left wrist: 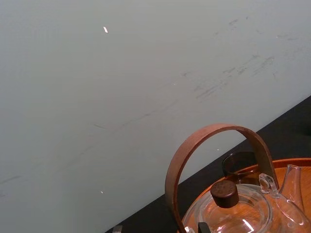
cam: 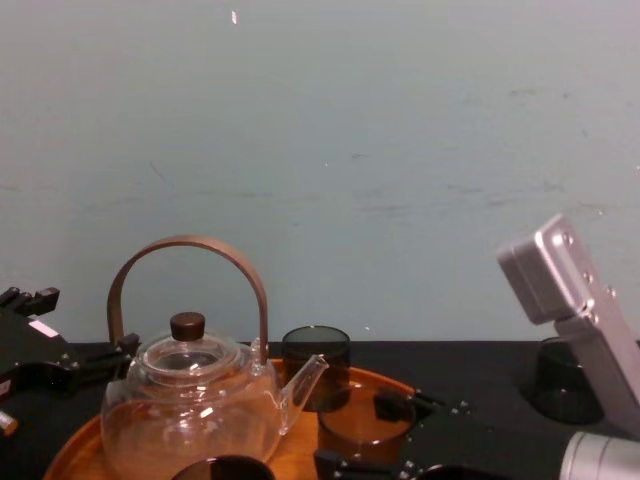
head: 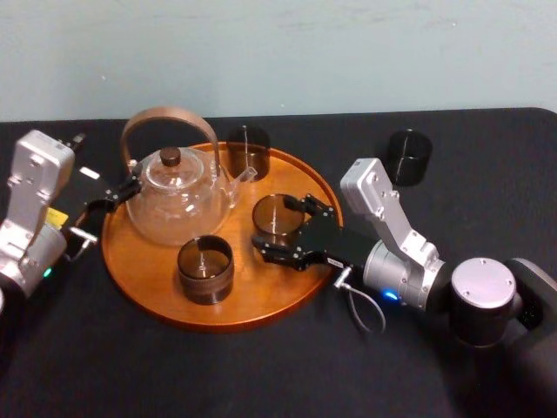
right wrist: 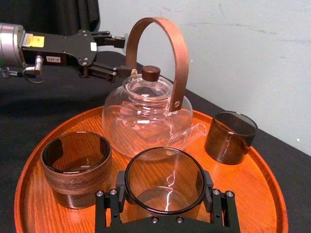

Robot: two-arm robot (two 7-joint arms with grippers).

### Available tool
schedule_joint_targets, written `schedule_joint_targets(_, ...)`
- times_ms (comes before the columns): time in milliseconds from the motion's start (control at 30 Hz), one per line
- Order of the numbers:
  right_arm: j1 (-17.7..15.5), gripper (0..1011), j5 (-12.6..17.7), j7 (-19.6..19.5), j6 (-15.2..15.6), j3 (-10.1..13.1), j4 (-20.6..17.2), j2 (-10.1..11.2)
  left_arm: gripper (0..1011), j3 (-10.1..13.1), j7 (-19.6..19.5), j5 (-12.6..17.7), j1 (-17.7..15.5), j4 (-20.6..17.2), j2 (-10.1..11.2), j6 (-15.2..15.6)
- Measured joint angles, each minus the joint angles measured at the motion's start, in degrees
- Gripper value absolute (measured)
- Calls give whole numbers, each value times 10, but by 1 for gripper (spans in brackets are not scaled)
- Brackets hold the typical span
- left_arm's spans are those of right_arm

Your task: Pick up the glass from the table and place it on the tray.

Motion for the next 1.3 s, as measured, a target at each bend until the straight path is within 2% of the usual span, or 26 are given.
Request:
schedule_joint_targets(633, 11, 907, 0, 8, -13, -12, 43, -15, 1010, 0, 0, 0, 0, 0, 0, 0)
schedule_joint_targets(1300, 16, 907, 9, 11, -9, -12, 61, -24, 1009, 0, 0, 0, 0, 0, 0, 0)
